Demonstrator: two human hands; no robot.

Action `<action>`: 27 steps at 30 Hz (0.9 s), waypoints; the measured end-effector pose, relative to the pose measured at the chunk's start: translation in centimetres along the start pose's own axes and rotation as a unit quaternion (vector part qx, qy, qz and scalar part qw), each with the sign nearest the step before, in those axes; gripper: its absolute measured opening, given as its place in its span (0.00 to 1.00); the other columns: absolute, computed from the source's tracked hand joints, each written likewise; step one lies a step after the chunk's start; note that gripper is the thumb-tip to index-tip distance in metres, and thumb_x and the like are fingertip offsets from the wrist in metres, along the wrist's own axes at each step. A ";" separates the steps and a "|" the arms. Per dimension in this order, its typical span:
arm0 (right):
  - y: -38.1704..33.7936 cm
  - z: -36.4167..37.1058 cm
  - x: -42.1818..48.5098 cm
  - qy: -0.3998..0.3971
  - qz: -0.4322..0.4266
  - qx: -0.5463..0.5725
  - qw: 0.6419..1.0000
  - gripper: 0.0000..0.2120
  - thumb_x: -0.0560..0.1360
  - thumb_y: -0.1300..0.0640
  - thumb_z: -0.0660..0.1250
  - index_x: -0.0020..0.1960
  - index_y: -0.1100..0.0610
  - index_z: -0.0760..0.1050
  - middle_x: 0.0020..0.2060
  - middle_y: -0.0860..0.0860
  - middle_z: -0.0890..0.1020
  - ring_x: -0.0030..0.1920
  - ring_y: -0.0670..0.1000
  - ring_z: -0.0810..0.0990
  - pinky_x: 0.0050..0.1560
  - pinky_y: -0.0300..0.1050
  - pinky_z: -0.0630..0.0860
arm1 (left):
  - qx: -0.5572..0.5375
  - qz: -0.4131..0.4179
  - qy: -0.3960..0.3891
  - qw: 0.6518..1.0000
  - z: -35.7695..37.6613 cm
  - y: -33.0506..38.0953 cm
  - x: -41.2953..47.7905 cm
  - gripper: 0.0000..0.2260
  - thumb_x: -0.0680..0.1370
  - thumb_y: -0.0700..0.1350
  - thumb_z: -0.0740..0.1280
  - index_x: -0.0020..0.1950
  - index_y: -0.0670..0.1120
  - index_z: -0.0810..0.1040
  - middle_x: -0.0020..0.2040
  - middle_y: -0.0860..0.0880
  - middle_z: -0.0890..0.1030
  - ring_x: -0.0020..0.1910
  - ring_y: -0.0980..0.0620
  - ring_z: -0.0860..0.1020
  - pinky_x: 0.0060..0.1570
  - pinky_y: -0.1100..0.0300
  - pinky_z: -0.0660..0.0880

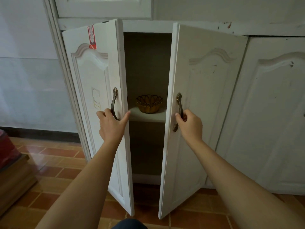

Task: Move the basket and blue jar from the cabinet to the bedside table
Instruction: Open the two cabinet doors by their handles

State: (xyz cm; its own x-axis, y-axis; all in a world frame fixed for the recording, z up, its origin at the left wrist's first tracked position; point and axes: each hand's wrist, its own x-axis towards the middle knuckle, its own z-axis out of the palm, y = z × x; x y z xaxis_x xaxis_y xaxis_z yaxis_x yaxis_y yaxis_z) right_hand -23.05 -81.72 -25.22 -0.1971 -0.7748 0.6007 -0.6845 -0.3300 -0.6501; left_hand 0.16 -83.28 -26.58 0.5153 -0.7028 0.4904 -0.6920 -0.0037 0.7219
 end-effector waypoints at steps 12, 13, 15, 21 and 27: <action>0.5 -0.6 -0.5 0.018 -0.006 -0.003 1.000 0.11 0.77 0.53 0.62 0.40 0.59 0.73 0.33 0.55 0.77 0.33 0.51 0.76 0.34 0.41 0.73 | 0.022 -0.030 0.027 0.999 0.5 1.2 -0.5 0.26 0.70 0.52 0.70 0.58 0.39 0.65 0.57 0.40 0.65 0.47 0.42 0.73 0.37 0.52 0.71; 0.5 -0.5 -0.5 0.018 -0.006 -0.002 1.000 0.10 0.77 0.53 0.62 0.40 0.58 0.73 0.33 0.54 0.77 0.33 0.51 0.76 0.34 0.40 0.72 | 0.014 -0.033 0.034 0.999 0.5 1.1 -0.6 0.25 0.70 0.52 0.70 0.58 0.40 0.65 0.57 0.40 0.65 0.47 0.42 0.73 0.37 0.52 0.72; 0.5 -0.5 -0.6 0.021 -0.005 -0.002 1.000 0.10 0.77 0.54 0.62 0.40 0.58 0.73 0.33 0.54 0.77 0.33 0.51 0.76 0.32 0.37 0.71 | -0.004 -0.040 0.054 0.998 0.2 0.7 -1.0 0.24 0.70 0.50 0.69 0.58 0.40 0.64 0.57 0.40 0.66 0.48 0.42 0.73 0.40 0.51 0.73; 0.6 -0.8 -1.2 0.037 0.003 0.011 0.999 0.09 0.76 0.55 0.63 0.40 0.58 0.73 0.34 0.54 0.78 0.34 0.51 0.76 0.34 0.39 0.73 | -0.044 -0.066 0.085 0.993 -0.7 0.1 -1.9 0.26 0.72 0.48 0.69 0.65 0.40 0.63 0.61 0.41 0.68 0.55 0.42 0.73 0.47 0.49 0.75; 0.8 -2.3 -2.5 0.069 0.016 0.025 0.997 0.07 0.76 0.57 0.63 0.39 0.56 0.71 0.32 0.52 0.76 0.31 0.46 0.72 0.30 0.34 0.66 | -0.089 -0.100 0.103 0.986 -2.0 -0.1 -2.9 0.28 0.75 0.45 0.66 0.71 0.41 0.58 0.65 0.41 0.69 0.60 0.41 0.72 0.57 0.44 0.73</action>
State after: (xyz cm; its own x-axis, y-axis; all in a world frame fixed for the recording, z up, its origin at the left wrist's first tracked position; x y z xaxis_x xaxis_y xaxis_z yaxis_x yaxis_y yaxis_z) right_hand -24.72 -78.79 -26.15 -0.3158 -0.7043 0.6359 -0.6405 -0.3362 -0.6905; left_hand -0.25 -79.89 -27.11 0.7367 -0.5406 0.4062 -0.4767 0.0108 0.8790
